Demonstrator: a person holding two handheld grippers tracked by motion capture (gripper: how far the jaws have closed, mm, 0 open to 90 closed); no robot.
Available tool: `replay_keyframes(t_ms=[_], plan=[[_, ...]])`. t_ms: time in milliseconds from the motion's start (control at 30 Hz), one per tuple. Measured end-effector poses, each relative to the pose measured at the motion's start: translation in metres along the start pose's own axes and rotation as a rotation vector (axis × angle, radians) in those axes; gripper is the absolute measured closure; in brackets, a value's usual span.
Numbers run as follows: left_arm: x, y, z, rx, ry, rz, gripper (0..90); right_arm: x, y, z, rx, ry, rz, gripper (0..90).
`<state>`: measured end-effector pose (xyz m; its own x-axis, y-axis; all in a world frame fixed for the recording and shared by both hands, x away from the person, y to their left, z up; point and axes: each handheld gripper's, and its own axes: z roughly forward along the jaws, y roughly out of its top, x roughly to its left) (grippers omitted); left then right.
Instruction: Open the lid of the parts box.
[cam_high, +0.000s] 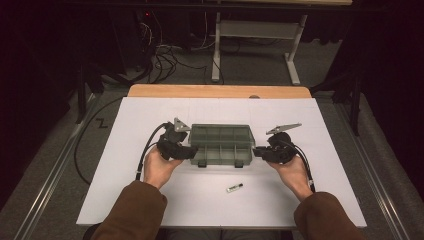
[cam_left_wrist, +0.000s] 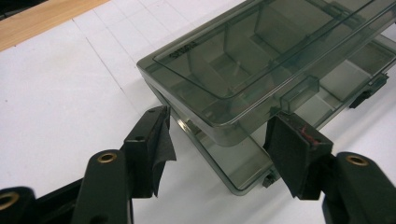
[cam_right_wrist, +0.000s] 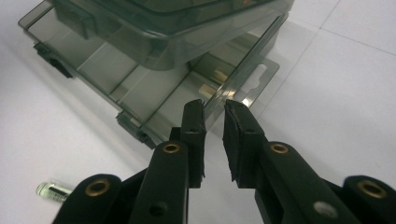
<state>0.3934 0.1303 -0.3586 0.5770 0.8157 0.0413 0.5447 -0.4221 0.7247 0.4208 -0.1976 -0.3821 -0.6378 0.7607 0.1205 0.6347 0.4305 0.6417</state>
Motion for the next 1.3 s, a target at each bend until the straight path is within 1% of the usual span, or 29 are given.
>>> replay_keyframes(t_ms=[133,200,333,400,567,600,833,900,933,1000,1233,1300], plan=[[0.001,0.003,-0.001,-0.008,0.001,-0.003,40.0,-0.001,0.004,0.001,0.007,-0.011,0.014,77.5],[0.002,0.006,-0.001,-0.018,0.003,-0.007,40.0,-0.002,0.009,0.003,0.011,-0.021,0.026,76.9],[0.004,0.009,-0.003,-0.028,0.002,-0.017,40.3,-0.002,0.014,0.006,0.022,-0.024,0.043,76.0],[0.005,0.011,-0.003,-0.032,-0.003,-0.026,40.7,-0.002,0.016,0.007,0.025,-0.024,0.046,75.9],[0.006,0.013,-0.003,-0.041,-0.003,-0.031,40.9,-0.001,0.021,0.011,0.034,-0.027,0.052,75.6],[0.006,0.014,-0.003,-0.043,-0.003,-0.032,41.0,-0.001,0.023,0.013,0.044,-0.032,0.054,75.4],[0.009,0.018,-0.004,-0.05,-0.002,-0.034,41.4,-0.003,0.031,0.019,0.067,-0.044,0.071,73.9],[0.009,0.019,-0.005,-0.062,-0.01,-0.042,41.9,-0.003,0.033,0.02,0.07,-0.041,0.078,73.3],[0.009,0.019,-0.005,-0.067,-0.006,-0.042,41.9,-0.003,0.033,0.021,0.071,-0.042,0.074,73.1],[0.01,0.02,-0.005,-0.068,-0.014,-0.046,41.9,-0.001,0.035,0.023,0.086,-0.051,0.064,72.7],[0.01,0.024,-0.004,-0.074,-0.014,-0.044,41.9,-0.002,0.037,0.029,0.106,-0.076,0.064,72.3],[0.01,0.024,-0.003,-0.074,-0.012,-0.043,41.9,-0.002,0.037,0.03,0.106,-0.075,0.066,72.2]])
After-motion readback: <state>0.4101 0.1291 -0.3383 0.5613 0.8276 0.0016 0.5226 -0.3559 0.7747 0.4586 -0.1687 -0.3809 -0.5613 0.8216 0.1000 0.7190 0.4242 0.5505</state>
